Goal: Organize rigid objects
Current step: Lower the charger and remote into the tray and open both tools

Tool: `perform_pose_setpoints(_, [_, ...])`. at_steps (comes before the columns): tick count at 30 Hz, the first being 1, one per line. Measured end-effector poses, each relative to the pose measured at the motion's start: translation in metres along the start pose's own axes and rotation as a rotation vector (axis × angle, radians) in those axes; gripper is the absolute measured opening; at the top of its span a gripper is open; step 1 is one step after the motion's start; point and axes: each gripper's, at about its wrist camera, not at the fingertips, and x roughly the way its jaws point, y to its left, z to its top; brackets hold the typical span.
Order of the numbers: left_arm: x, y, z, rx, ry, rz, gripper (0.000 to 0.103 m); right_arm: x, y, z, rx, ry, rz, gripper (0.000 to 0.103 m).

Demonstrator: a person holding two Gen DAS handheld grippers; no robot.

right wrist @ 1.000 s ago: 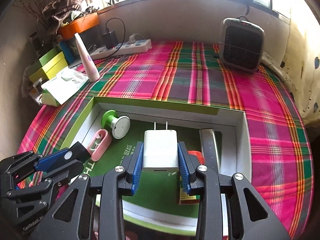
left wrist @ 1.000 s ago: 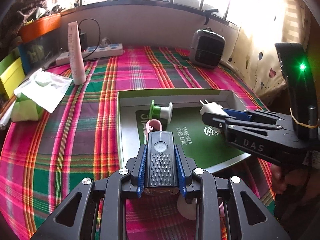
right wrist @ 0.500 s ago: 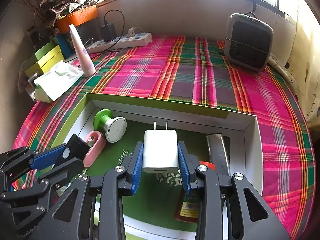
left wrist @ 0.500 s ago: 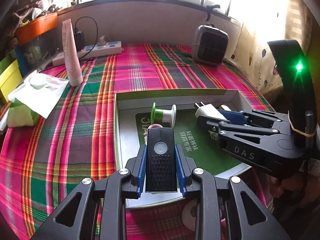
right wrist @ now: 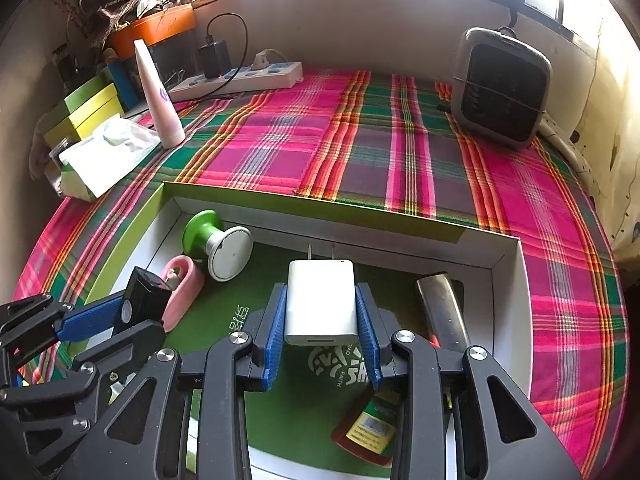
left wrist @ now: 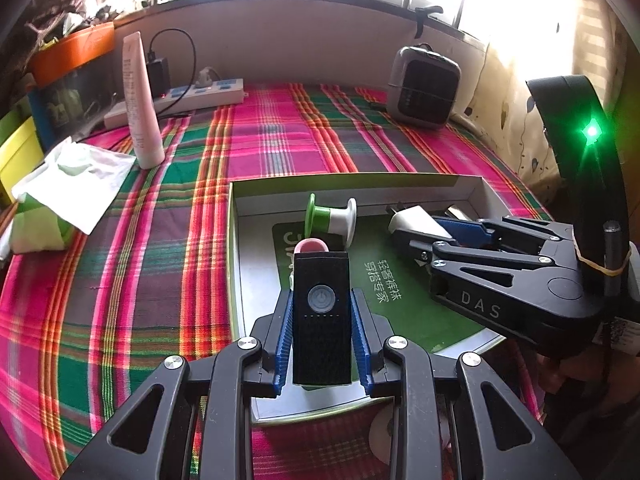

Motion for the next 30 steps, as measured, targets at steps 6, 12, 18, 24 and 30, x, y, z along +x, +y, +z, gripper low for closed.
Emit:
perform_pose_setpoints(6, [0.0, 0.0001, 0.0001, 0.004, 0.0, 0.003, 0.026, 0.0017, -0.0014, -0.0004, 0.005, 0.004, -0.001, 0.035])
perform_pose_setpoints(12, [0.0, 0.0002, 0.0003, 0.004, 0.002, 0.004, 0.027, 0.0013, -0.0001, -0.001, 0.002, 0.006, -0.002, 0.035])
perform_pose_setpoints(18, [0.0001, 0.0002, 0.0009, 0.002, 0.001, 0.004, 0.03, 0.0007, 0.0016, -0.0021, 0.006, 0.003, -0.001, 0.035])
perform_pose_setpoints(24, [-0.0015, -0.0013, 0.0004, 0.001, -0.003, 0.006, 0.035, -0.0022, 0.0022, -0.0027, 0.011, -0.006, 0.006, 0.041])
perform_pose_setpoints(30, [-0.0049, -0.0014, -0.0009, -0.002, -0.005, 0.009, 0.039, -0.007, 0.0042, -0.0046, 0.011, -0.016, 0.011, 0.043])
